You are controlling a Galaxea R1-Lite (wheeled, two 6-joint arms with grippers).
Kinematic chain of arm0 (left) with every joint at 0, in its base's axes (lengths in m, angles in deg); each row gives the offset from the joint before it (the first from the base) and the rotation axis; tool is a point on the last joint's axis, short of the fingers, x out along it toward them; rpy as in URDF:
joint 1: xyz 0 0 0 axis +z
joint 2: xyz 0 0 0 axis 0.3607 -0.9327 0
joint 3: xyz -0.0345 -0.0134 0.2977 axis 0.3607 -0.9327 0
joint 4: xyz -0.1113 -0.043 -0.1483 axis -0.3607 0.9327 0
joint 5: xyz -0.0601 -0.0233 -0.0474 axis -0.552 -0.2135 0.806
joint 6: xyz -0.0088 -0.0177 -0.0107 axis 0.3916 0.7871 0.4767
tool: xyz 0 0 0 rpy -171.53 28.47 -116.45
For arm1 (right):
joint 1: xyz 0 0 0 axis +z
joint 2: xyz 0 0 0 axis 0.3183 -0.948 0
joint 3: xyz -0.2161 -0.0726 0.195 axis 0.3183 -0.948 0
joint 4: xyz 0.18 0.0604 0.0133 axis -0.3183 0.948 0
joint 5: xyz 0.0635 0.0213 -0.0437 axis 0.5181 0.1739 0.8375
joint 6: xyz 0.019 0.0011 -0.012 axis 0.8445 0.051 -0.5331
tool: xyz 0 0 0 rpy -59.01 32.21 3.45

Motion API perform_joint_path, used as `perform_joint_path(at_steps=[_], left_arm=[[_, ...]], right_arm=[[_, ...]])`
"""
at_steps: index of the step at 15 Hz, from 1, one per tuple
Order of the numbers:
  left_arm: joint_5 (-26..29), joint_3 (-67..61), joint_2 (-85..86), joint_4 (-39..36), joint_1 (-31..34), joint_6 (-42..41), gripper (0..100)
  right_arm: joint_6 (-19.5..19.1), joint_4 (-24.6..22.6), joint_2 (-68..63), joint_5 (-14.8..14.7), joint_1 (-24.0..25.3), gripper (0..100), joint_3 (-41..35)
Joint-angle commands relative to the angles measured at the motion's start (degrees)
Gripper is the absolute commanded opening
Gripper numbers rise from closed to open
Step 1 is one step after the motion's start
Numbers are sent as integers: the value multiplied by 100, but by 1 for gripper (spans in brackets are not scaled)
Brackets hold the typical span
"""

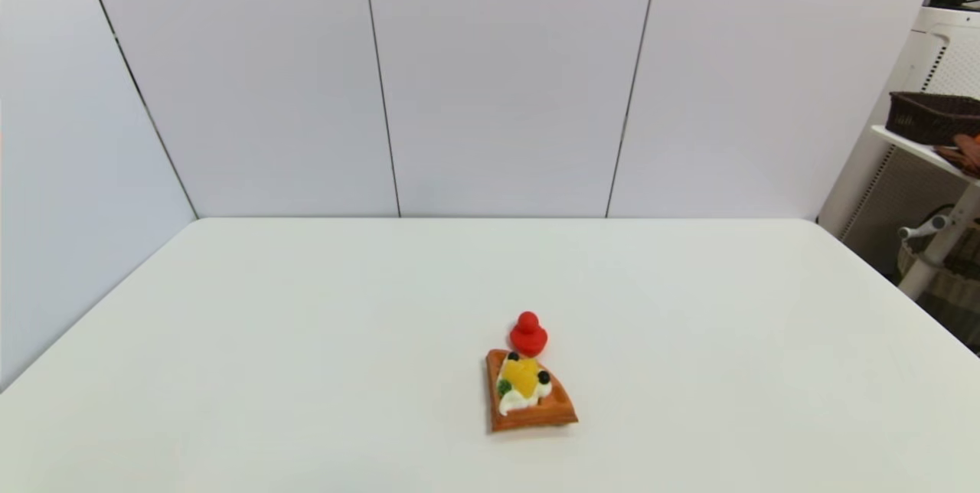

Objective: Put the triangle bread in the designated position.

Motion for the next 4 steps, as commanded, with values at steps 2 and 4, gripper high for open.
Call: perform_joint_path(at_steps=[2,4], left_arm=[[0,0,-1,-1,0,0,100],[0,0,-1,-1,0,0,100]], right_arm=[[81,2,0,-32,0,100,7],[72,2,0,-32,0,100,7]])
